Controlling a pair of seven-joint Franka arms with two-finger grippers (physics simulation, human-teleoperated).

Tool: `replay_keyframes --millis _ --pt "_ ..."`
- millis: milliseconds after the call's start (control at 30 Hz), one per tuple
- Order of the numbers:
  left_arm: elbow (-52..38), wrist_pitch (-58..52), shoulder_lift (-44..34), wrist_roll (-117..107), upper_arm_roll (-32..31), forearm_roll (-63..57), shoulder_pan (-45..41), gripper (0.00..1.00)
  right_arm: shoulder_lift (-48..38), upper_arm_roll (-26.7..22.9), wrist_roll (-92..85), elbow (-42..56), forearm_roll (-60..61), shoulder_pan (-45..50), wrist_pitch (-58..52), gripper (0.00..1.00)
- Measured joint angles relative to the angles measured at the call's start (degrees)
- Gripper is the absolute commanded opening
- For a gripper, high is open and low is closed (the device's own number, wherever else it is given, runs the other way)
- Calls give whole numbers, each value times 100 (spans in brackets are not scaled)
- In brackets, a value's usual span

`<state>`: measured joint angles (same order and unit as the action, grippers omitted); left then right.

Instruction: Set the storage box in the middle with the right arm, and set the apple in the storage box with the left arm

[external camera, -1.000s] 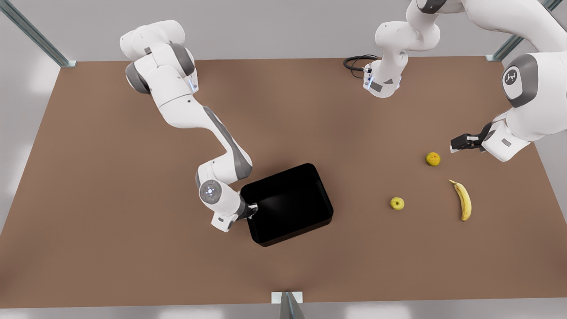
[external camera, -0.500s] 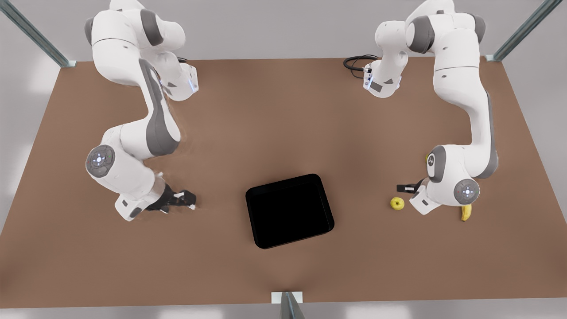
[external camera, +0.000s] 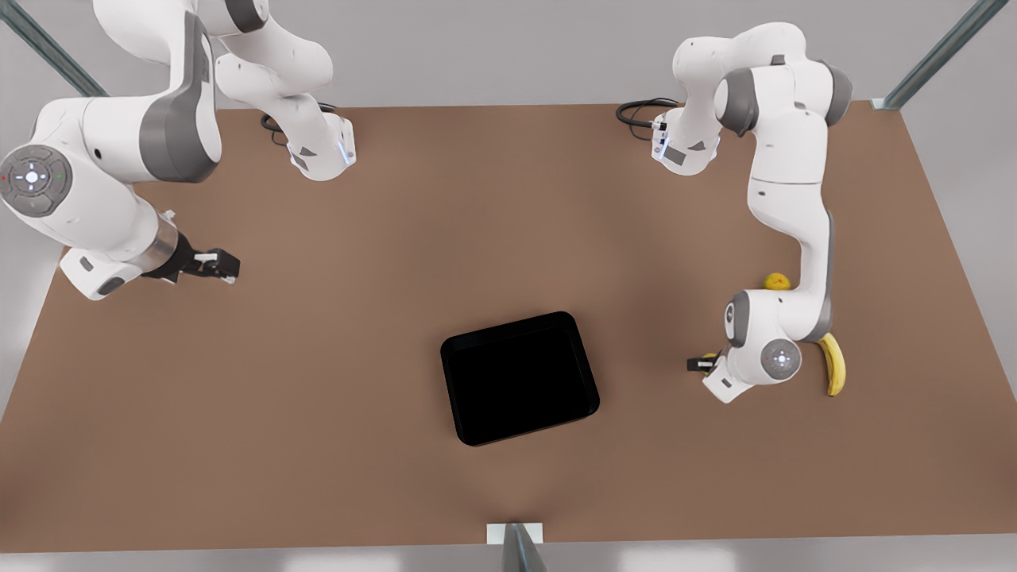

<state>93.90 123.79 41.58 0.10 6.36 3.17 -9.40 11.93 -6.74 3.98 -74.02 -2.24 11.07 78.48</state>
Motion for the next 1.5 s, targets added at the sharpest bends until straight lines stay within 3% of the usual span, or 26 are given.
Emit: replay_keyframes --millis 133,167,200,367,433,500,600,700,800,967,1067,1167,1300,1333,1367,1400,1500 --pt "32 106 46 -18 19 -12 5 100 21 0 -20 -1 -17 0 -128 100" --pt "33 123 53 -23 21 -15 7 86 26 0 -24 -1 -19 0 -161 100" --pt "33 138 69 -28 26 -16 8 81 31 0 -28 -1 -20 0 -191 100" --pt "42 181 93 -44 40 -12 0 81 46 0 -44 -1 -24 0 -289 100" --pt "43 190 93 -50 41 -12 0 73 58 0 -49 -1 -24 3 -311 100" --pt "43 200 97 -55 41 -11 0 73 77 -1 -54 -1 -24 2 -326 100" --pt "43 212 87 -71 41 -21 1 60 92 -4 -63 -1 -24 1 -343 100" --pt "37 219 69 -103 41 -38 8 60 96 -8 -73 -1 -22 0 -354 100" --pt "36 110 -341 -166 42 -46 -38 60 97 -9 -83 -1 -19 0 -361 100" --pt "-296 -460 -1136 -668 -28 -26 -993 60 104 -9 -96 -1 -17 1 -365 100" --pt "-1377 -944 -763 -1140 -58 -5 -1843 60 98 -13 -103 -30 -16 -4 -369 100" --pt "-2537 -1187 82 -1685 -272 13 -2399 60 97 -17 -108 -43 -16 -9 -369 100" --pt "-2915 -1048 600 -2365 -470 6 -2606 61 100 -17 -114 -45 -16 -8 -365 100" --pt "-2933 -1010 654 -2513 -478 2 -2618 63 99 -18 -115 -45 -16 -8 -364 100" --pt "-2943 -976 683 -2651 -480 2 -2624 75 98 -18 -116 -45 -16 -8 -364 100" --pt "-2944 -945 703 -2778 -479 7 -2626 100 97 -18 -117 -45 -16 -8 -365 100" --pt "-2937 -896 696 -3113 -472 11 -2625 100 98 -18 -119 -45 -16 -8 -363 100"
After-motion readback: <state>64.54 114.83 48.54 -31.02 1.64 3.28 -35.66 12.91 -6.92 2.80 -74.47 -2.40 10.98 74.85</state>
